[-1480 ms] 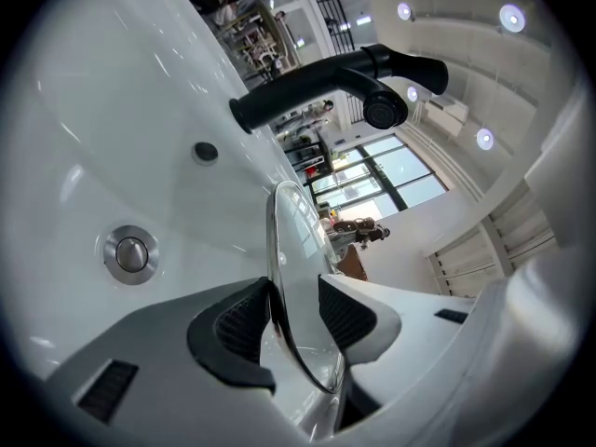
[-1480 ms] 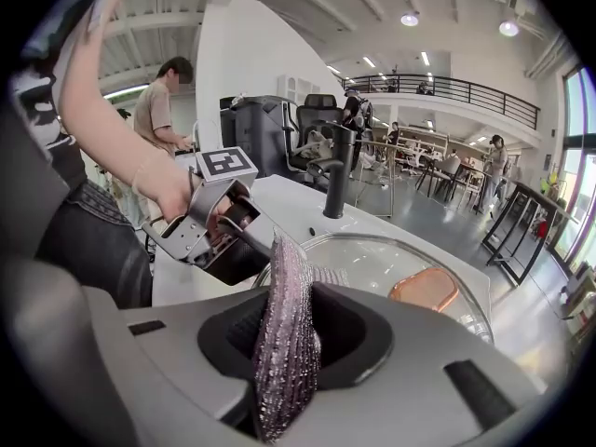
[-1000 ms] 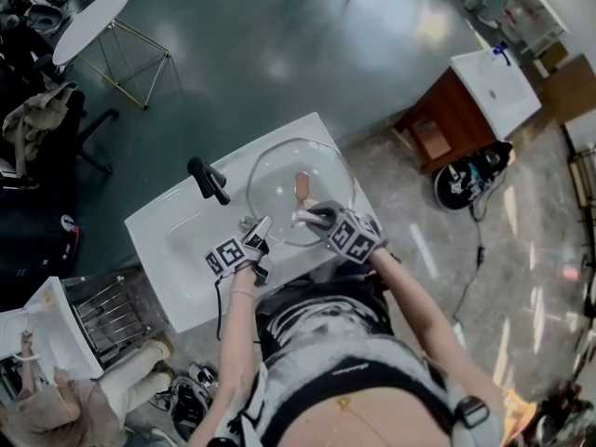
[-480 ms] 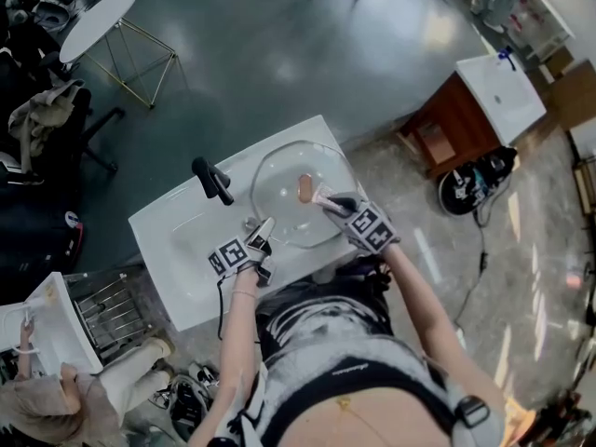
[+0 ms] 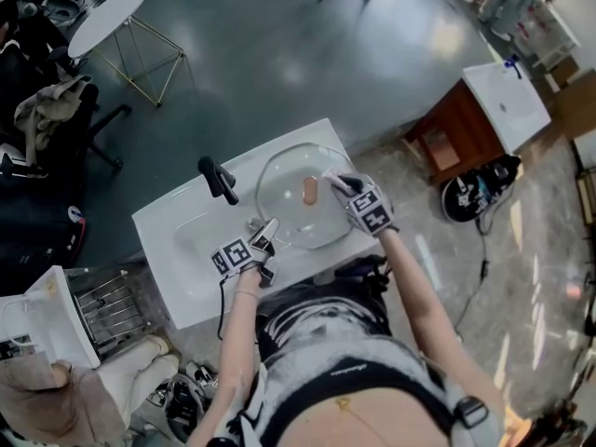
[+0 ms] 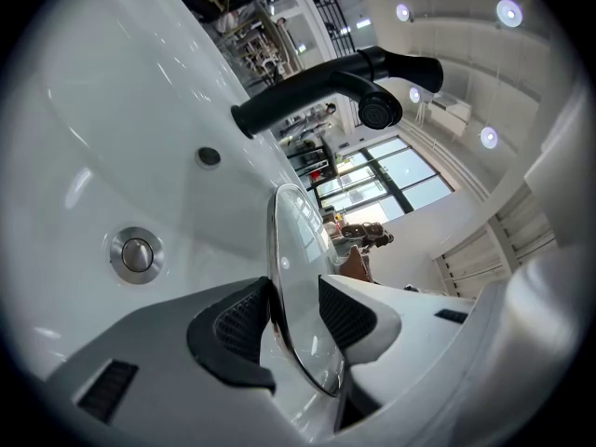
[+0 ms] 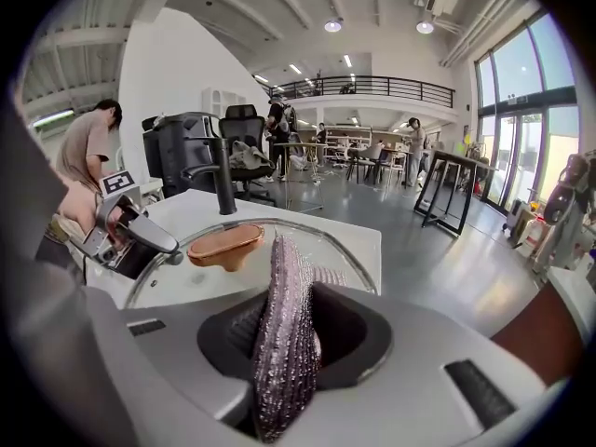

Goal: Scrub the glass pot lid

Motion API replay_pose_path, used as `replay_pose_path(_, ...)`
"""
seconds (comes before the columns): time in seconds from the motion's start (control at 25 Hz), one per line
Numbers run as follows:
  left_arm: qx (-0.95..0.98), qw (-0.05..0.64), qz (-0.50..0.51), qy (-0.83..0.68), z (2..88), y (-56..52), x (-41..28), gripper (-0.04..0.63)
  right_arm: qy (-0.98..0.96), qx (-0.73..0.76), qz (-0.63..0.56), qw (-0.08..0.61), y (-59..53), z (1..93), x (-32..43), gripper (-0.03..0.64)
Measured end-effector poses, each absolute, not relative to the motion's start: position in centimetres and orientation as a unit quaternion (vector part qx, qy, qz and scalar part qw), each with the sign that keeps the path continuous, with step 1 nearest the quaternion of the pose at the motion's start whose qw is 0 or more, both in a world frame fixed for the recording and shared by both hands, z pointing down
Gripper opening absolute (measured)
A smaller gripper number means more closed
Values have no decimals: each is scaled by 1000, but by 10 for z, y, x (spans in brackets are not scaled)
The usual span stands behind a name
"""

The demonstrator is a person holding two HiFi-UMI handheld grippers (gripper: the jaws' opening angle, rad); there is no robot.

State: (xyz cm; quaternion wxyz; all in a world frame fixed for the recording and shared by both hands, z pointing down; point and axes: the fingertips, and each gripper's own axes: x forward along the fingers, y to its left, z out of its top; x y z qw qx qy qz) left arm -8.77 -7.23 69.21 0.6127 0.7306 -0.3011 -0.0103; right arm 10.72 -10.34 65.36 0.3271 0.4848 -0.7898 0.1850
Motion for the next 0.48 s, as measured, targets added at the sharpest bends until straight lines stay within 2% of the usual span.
replay_pose_path(0.48, 730, 611, -14, -304, 693, -72, -89, 167, -783, 496, 185, 328, -98, 652, 106, 98)
